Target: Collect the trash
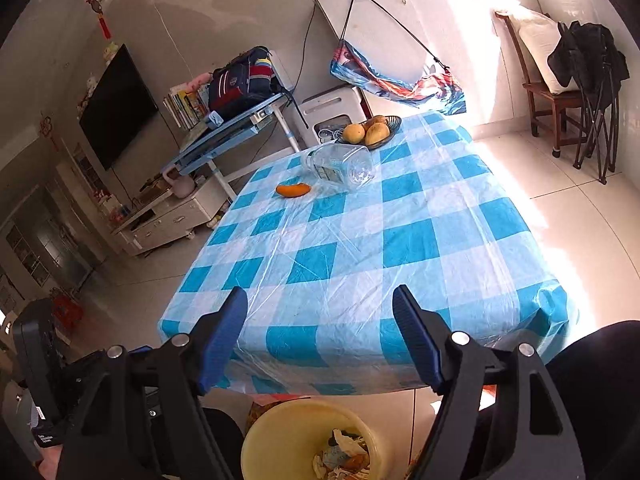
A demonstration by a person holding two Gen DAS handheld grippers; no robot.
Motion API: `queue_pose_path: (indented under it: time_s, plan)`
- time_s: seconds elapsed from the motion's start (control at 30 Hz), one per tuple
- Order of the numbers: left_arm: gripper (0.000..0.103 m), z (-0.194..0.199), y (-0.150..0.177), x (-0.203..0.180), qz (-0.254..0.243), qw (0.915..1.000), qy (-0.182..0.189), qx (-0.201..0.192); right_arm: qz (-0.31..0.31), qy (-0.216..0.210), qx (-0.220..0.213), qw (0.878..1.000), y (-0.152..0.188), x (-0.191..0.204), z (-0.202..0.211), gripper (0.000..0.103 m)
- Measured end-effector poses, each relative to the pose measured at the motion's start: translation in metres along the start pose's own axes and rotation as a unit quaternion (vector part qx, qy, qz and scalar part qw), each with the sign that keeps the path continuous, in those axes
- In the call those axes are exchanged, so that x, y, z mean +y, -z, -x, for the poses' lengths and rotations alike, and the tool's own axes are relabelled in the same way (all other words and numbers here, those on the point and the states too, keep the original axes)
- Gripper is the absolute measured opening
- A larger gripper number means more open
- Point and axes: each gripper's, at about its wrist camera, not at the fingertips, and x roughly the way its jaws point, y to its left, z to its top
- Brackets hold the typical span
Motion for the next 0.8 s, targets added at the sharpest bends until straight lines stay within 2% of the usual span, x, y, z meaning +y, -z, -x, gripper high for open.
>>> queue_pose_path:
  time_s: [0.2,0.4,0.8]
  plan:
    - [0.094,0.014,-0.007,0.028,0.066,0.9968,-0.022,-0.04,0.053,0.026,0.003,0.998,0.006,0.018,-0.006,0.076]
    - [0.096,0.009,-0.009,0.046,0.113,0.9928,-0.025,-0.031,0.091,0.042,0.006,0.995,0.012,0.031,-0.011,0.077]
    - [0.096,0.003,-0.008,0.042,0.114,0.9926,-0.036,-0.023,0.11,0.051,0.011,0.993,0.015,0.036,-0.014,0.08]
